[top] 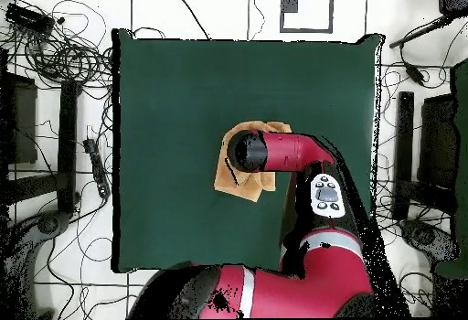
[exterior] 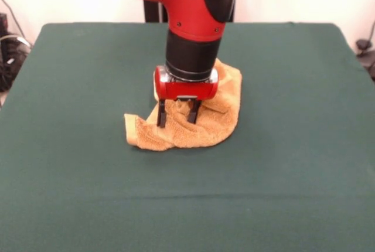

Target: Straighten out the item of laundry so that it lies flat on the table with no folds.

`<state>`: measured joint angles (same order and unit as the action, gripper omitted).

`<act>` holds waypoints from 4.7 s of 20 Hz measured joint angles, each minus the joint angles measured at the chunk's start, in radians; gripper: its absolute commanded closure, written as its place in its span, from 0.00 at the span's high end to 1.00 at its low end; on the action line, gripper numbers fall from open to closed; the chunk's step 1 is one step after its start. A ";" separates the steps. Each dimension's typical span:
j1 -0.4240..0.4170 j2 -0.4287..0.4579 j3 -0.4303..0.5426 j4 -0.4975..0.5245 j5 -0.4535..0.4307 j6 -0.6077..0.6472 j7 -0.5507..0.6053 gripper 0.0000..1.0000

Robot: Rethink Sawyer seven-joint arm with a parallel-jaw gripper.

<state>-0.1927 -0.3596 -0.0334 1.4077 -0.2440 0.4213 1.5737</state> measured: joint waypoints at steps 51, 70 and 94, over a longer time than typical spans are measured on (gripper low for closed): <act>-0.036 0.109 0.093 -0.290 -0.021 0.005 0.000 1.00; -0.034 0.123 0.095 -0.326 -0.018 0.012 0.000 1.00; 0.010 -0.120 0.094 -0.250 0.076 0.149 0.000 1.00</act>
<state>-0.1826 -0.4792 0.0606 1.1575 -0.1678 0.5704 1.5737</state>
